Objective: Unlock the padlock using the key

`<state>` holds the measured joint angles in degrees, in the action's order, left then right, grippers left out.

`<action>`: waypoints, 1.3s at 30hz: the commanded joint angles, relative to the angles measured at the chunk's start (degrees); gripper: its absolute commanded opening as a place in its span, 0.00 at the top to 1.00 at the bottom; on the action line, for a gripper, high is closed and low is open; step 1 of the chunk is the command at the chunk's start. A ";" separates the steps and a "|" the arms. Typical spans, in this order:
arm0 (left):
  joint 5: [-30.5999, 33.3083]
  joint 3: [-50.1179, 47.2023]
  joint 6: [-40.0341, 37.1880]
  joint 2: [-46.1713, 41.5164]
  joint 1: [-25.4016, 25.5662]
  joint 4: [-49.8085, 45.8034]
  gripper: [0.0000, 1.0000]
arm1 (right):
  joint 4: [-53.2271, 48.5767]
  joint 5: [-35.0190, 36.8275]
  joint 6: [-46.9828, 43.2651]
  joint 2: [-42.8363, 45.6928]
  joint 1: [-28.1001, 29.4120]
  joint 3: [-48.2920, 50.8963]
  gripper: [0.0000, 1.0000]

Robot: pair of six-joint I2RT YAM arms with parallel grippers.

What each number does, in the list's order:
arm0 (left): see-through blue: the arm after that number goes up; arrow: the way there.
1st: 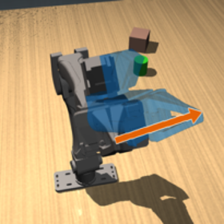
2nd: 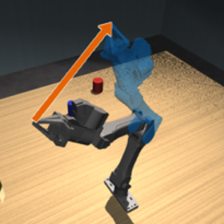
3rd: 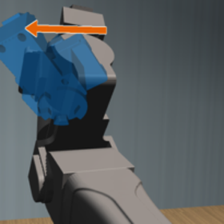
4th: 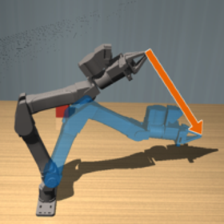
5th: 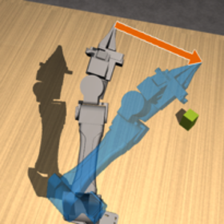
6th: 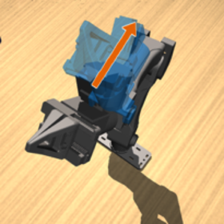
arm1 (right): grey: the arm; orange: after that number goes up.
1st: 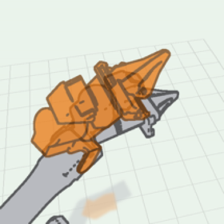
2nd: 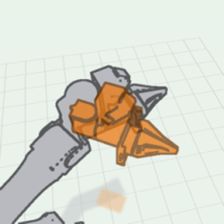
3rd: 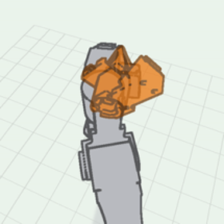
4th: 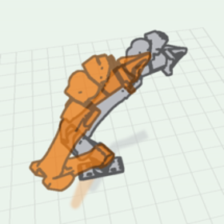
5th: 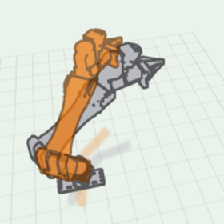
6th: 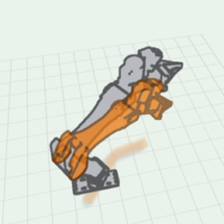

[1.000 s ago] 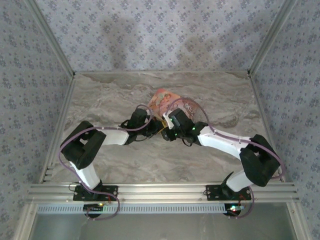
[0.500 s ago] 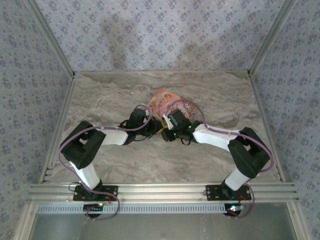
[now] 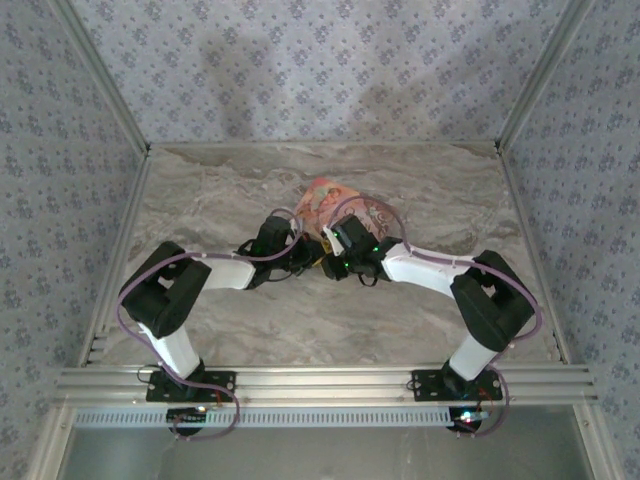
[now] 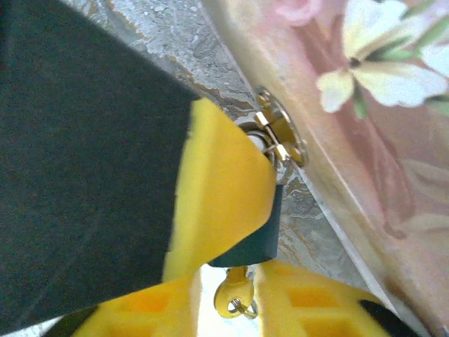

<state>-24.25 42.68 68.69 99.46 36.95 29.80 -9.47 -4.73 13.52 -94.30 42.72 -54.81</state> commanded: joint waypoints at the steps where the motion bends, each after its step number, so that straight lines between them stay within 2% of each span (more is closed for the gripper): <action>1: -1.74 -0.40 0.56 -2.32 -0.15 1.05 1.00 | -1.12 0.79 0.17 -0.82 -0.06 -1.93 0.78; 4: -1.64 -0.48 0.44 -2.56 -0.22 0.98 1.00 | -1.00 -0.61 0.00 -0.89 -0.27 -1.73 0.98; 5: -1.67 -0.49 0.33 -2.63 -0.22 0.99 1.00 | -0.83 -1.40 0.04 -0.73 -0.42 -1.56 1.00; 14: -1.02 -1.71 -0.33 -3.48 -0.39 0.32 1.00 | 3.55 -9.37 2.91 0.78 -3.21 1.29 1.00; 15: -1.08 -1.81 -0.31 -3.48 -0.39 0.46 1.00 | 2.97 -8.45 2.85 0.94 -2.99 1.19 0.91; 16: -1.05 -1.81 -0.22 -3.56 -0.40 0.46 1.00 | 2.70 -7.39 2.83 1.35 -2.78 1.39 0.76; 18: -1.09 -1.81 -0.28 -3.59 -0.43 0.51 1.00 | 3.52 -6.72 3.39 2.53 -3.09 2.35 0.65; 31: -1.41 -0.84 -0.07 -3.84 -0.58 0.08 1.00 | -0.31 -2.41 0.24 0.18 -1.03 -0.73 0.60; 39: -1.41 -0.62 -0.04 -3.92 -0.73 0.17 1.00 | -0.92 -2.54 -0.35 -1.42 -0.70 -1.93 0.66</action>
<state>-24.21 41.19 68.64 97.89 36.62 29.15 -8.91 -8.19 14.09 -94.76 41.78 -55.02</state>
